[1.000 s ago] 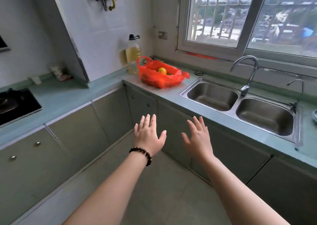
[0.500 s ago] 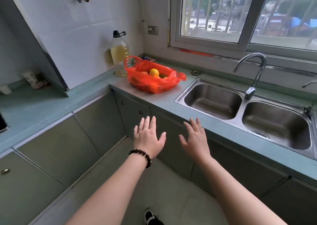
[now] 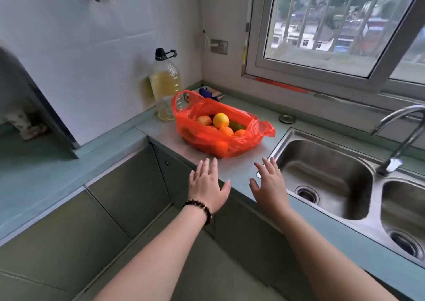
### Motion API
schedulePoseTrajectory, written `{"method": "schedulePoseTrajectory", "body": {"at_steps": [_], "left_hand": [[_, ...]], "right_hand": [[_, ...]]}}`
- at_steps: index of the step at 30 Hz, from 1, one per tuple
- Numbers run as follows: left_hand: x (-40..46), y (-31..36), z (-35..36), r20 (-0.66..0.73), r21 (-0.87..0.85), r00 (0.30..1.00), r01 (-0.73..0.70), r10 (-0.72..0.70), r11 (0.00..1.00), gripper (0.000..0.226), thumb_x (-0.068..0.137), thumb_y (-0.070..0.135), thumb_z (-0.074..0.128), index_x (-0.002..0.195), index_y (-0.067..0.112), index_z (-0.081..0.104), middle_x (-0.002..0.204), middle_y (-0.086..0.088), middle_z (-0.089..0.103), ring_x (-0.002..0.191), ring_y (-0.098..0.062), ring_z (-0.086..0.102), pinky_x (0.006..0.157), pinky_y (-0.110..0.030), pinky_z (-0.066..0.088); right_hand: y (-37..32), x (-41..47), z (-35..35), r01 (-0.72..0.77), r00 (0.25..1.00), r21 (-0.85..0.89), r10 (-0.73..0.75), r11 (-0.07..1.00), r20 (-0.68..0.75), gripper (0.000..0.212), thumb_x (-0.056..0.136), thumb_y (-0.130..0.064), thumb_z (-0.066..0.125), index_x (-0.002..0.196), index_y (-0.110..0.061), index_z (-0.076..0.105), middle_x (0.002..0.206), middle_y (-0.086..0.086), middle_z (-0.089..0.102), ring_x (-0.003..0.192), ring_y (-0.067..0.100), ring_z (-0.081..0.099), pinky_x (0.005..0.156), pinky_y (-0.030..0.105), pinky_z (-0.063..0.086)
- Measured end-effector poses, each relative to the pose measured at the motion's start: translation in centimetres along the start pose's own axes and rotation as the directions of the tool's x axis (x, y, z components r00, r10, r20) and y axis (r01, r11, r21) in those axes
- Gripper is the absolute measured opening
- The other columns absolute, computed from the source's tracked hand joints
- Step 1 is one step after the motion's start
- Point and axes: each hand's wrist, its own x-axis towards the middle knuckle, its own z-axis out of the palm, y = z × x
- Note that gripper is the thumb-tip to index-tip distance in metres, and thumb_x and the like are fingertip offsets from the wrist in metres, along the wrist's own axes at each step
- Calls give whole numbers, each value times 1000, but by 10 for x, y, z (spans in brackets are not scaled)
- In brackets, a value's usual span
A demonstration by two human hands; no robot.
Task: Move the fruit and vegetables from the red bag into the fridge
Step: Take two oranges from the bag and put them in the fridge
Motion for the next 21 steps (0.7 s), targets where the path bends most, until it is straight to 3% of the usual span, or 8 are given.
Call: {"method": "schedulePoseTrajectory", "body": {"at_steps": [7,13,18,21], "left_hand": [[98,-21,16,0,-47,999,-38,38,998,71,93,50,38,150,16,12,159,-8,8,146,-21,3,119,-43,8],[216,-28,22,-71,-43,992,-106,103,993,62,92,45,45,145,17,29,153,-10,27,143,-25,19,116,-42,18],[308,-33,42,25,2,986,-163,163,987,51,90,38,53,138,21,44,150,-6,34,142,-23,22,115,-38,20],[340,-38,58,89,34,977,-196,192,980,53,89,37,56,139,22,43,152,-5,31,143,-22,18,115,-39,19]], "right_hand": [[12,95,28,-22,1000,-4,22,1000,6,55,90,-28,54,141,-19,36,156,4,21,147,21,4,120,42,11],[21,203,58,-14,1000,37,15,999,-26,52,89,-26,54,138,-17,41,153,7,29,145,24,12,118,44,18],[34,270,89,-26,999,61,24,998,21,52,86,-20,57,135,-11,46,149,11,35,142,28,22,116,40,20],[41,291,108,-20,999,54,17,998,51,52,83,-16,58,133,-7,48,147,14,38,140,31,26,116,40,21]]}}
